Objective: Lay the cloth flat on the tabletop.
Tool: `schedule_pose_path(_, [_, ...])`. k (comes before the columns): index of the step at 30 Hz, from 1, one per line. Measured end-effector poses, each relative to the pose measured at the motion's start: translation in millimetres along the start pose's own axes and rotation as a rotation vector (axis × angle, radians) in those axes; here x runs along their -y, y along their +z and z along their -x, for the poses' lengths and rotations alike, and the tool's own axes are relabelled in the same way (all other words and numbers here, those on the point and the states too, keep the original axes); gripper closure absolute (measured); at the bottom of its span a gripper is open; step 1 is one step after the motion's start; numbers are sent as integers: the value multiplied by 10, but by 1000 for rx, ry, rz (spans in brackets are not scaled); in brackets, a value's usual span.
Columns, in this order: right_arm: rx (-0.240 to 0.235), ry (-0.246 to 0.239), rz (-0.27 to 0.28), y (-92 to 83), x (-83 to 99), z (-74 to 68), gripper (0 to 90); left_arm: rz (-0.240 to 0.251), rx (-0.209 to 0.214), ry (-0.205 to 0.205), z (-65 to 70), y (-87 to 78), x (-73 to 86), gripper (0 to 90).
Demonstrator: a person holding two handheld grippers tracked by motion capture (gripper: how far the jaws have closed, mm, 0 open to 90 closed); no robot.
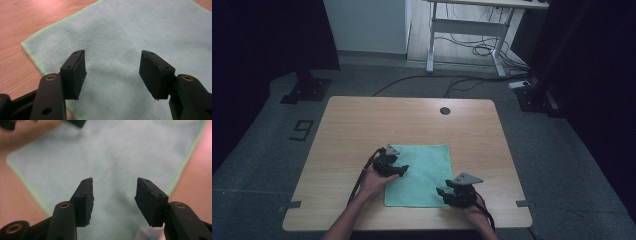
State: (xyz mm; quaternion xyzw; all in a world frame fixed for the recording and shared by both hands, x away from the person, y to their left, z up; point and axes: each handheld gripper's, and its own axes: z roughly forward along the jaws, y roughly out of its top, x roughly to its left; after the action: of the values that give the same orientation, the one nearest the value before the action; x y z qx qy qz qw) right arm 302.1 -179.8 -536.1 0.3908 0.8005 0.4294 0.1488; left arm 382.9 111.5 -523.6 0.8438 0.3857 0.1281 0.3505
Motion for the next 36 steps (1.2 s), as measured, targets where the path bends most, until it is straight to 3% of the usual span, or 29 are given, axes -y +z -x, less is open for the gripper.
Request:
schedule_pose_path(3, [12,-3,19,62,-170,112,489,1,12,20,61,-23,16,379])
schedule_pose_path(7, [45,-16,-22,328,-406,296,486,-20,9,21,75,46,27,376])
schedule_pose_path(10, [47,7,-36,551,-545,468,481,-45,3,6,26,142,37,373])
schedule_pose_path(15, [42,36,-72,870,-671,672,473,-44,18,-6,-13,165,35,369])
schedule_pose_path(18, [66,36,-95,983,-675,732,481,-42,31,-11,-28,161,38,366])
schedule_pose_path(20, [63,58,-91,988,-683,767,489,-41,33,-9,-29,159,43,365])
schedule_pose_path(22, [93,51,-94,983,-682,783,497,-41,33,-7,-29,154,48,365])
schedule_pose_path(27, [94,63,-71,956,-643,841,517,-43,36,-16,-43,136,60,372])
schedule_pose_path(30, [100,62,-81,950,-652,841,470,-44,21,-24,-59,121,47,368])
schedule_pose_path(33, [133,39,-73,884,-691,763,464,-1,6,-36,-112,84,-22,374])
schedule_pose_path(36, [108,31,-37,769,-738,582,462,6,-7,-28,-167,96,-143,379])
